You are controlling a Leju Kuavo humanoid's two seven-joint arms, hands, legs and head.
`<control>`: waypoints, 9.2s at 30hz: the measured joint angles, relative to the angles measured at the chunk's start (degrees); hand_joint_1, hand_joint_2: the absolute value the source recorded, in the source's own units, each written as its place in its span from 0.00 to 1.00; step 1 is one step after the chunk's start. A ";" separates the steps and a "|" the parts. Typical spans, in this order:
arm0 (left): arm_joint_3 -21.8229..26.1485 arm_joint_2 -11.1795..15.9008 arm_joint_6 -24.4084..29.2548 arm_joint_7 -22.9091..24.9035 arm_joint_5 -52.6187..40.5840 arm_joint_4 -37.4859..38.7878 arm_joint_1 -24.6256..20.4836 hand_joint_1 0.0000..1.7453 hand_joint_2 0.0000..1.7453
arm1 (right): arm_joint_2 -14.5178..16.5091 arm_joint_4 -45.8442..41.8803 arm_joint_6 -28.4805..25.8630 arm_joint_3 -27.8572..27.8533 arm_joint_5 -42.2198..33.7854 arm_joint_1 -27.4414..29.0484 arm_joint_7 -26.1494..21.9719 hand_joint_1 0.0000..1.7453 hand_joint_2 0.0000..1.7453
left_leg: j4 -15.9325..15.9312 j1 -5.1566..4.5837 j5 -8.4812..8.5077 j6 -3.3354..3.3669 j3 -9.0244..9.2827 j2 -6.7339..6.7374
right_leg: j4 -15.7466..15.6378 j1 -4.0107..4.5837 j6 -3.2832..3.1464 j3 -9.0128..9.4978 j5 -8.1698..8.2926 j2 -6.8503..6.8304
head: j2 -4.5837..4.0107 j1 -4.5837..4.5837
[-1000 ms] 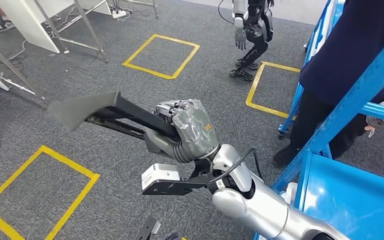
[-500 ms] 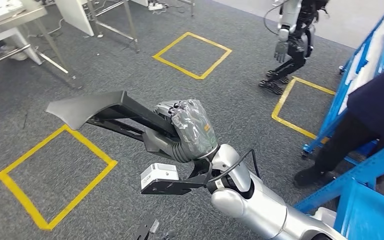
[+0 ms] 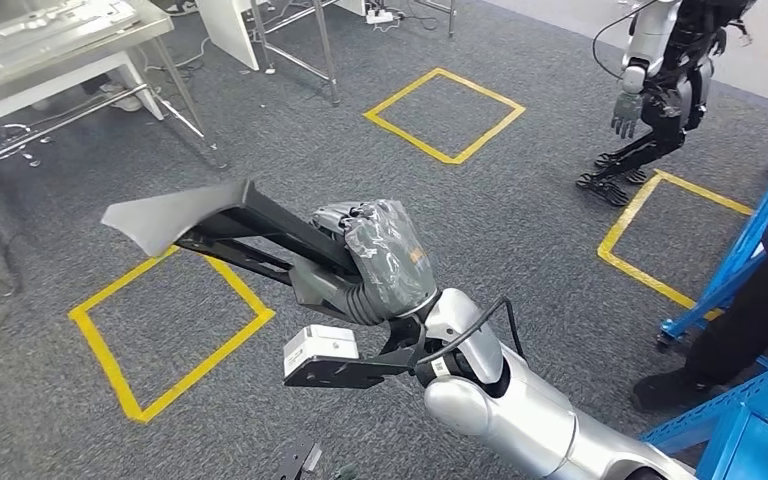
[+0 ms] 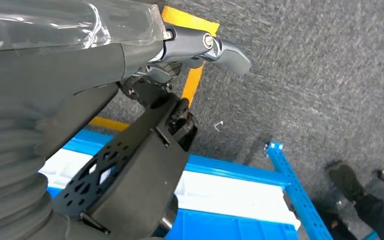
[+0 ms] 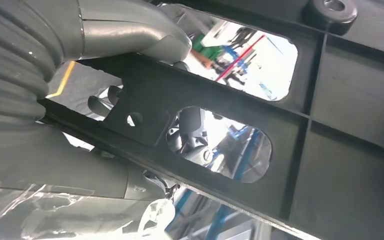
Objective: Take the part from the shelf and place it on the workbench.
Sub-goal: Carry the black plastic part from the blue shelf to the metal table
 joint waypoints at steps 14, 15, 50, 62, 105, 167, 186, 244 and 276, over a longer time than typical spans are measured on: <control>-0.03 0.15 0.01 0.00 0.02 -0.01 -0.31 0.00 1.00 | 0.28 0.20 -0.02 -0.09 0.02 0.00 -0.02 1.00 1.00 | -6.83 -1.11 2.51 2.89 4.72 4.24 | 1.49 1.34 0.57 0.95 -3.04 -5.09 | 0.02 0.04; -0.03 0.10 0.01 0.00 0.01 -0.02 -0.40 0.00 1.00 | 0.25 0.20 -0.03 -0.10 0.02 0.00 -0.02 1.00 1.00 | -7.15 -0.75 2.68 3.11 5.02 3.56 | 4.08 1.22 0.83 -0.08 -4.50 -3.33 | 0.02 0.06; -5.05 -3.03 -4.80 -5.07 -9.37 -0.20 -1.64 0.00 1.00 | -2.80 -3.90 3.05 1.67 2.91 3.48 3.09 1.00 1.00 | -9.02 -1.95 1.14 5.58 8.14 0.29 | 13.12 0.60 2.56 -6.73 -4.44 -0.70 | 0.01 0.07; -5.58 -4.20 -4.23 -5.78 -9.95 -0.20 -2.63 0.00 1.00 | -3.90 -7.22 2.88 1.89 4.65 4.00 3.07 1.00 1.00 | 2.30 -1.32 -5.20 2.33 4.28 1.76 | -2.11 -0.11 0.01 1.96 -0.91 0.18 | 0.01 -0.04; -5.79 -2.77 -3.49 -3.62 -9.44 -0.49 -1.36 0.00 1.00 | -5.48 -8.48 1.76 1.43 5.56 6.47 2.23 1.00 1.00 | -10.39 -1.91 2.16 3.80 8.08 4.32 | -3.06 -0.40 2.29 0.54 2.13 -2.46 | -0.02 -0.64; -5.45 -4.66 -1.80 -4.16 -12.75 -1.42 -1.20 0.00 1.00 | -6.50 -5.98 2.46 1.35 0.98 8.36 0.40 1.00 1.00 | -11.06 -2.77 4.57 6.08 7.40 2.30 | 3.42 -0.02 2.10 7.33 -1.18 -0.03 | -0.26 -0.63; -5.41 -4.23 -3.67 -3.82 -13.98 -1.44 -0.46 0.00 1.00 | -7.79 -6.40 1.11 0.85 2.74 10.08 0.95 1.00 1.00 | 8.68 -1.39 -8.75 1.87 4.61 2.15 | -3.88 -0.40 -0.21 2.27 1.88 0.02 | -0.54 -0.91; -5.24 -3.95 -2.86 -4.42 -14.26 -1.46 -0.29 0.00 1.00 | -9.92 -8.20 0.99 -1.83 5.89 9.25 3.82 1.00 1.00 | -4.04 -1.39 -2.75 2.03 7.48 3.38 | -3.28 -0.30 0.72 3.18 -0.42 -0.04 | -0.44 -1.29; -5.15 -4.40 -5.27 -2.93 -15.11 -1.46 -0.77 0.00 1.00 | -8.53 -7.69 14.18 -0.02 14.91 -7.07 10.54 1.00 1.00 | 2.18 -0.68 -3.71 1.79 2.16 2.26 | -2.08 -1.08 1.34 -0.67 2.21 0.29 | -0.43 -0.99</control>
